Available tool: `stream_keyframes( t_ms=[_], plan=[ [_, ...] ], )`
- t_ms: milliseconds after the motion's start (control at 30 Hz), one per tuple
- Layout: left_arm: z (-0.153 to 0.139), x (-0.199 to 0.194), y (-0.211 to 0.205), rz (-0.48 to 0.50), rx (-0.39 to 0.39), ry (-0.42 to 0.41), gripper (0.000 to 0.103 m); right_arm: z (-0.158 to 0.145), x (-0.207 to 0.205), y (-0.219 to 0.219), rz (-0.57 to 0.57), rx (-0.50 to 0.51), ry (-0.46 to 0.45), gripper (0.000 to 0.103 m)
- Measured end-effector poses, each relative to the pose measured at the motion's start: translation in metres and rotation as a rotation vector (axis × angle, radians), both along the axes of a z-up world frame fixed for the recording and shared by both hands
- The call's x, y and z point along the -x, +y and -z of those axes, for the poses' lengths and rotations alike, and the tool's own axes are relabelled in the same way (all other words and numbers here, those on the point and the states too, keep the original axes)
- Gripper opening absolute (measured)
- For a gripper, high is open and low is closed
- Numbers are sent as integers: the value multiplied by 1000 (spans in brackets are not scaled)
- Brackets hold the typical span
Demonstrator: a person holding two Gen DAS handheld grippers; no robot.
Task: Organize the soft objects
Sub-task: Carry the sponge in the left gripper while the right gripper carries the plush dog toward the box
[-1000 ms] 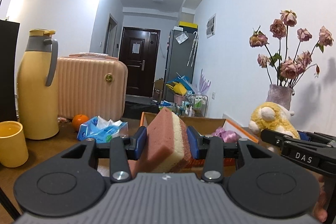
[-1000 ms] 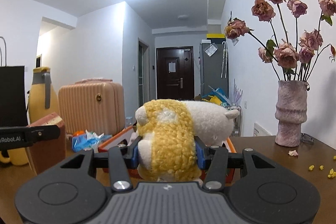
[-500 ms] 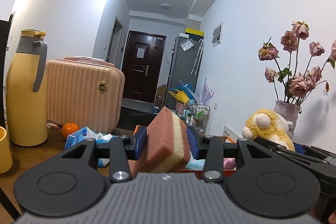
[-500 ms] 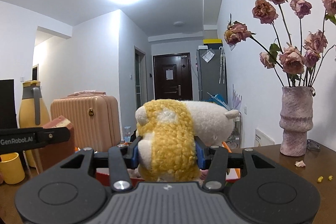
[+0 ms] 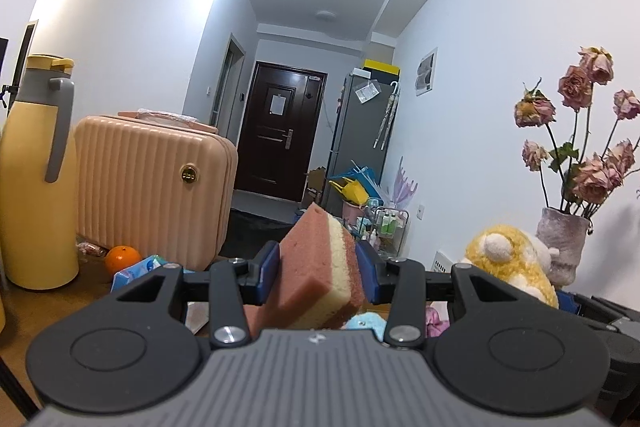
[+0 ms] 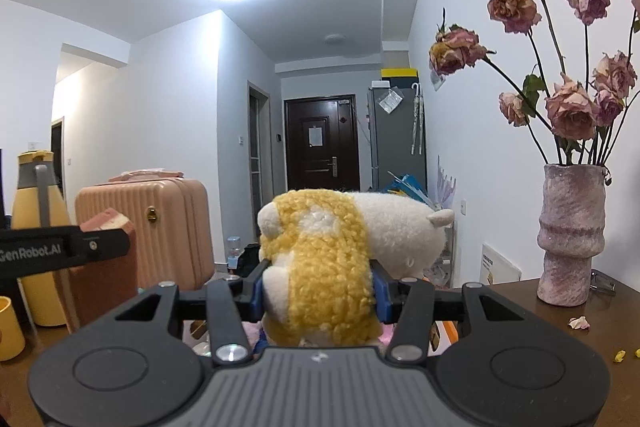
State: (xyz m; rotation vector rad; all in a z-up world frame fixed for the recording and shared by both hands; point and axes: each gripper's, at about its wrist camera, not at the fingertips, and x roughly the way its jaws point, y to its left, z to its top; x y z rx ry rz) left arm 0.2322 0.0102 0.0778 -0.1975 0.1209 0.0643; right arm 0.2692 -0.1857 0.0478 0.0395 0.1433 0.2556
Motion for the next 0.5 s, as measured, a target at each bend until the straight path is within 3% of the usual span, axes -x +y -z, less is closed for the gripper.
stream_keyframes(
  t_ms=[500],
  plan=[
    [5,-62,4,-26,10,23,43,8,-62,7,38,28,63,48]
  ],
)
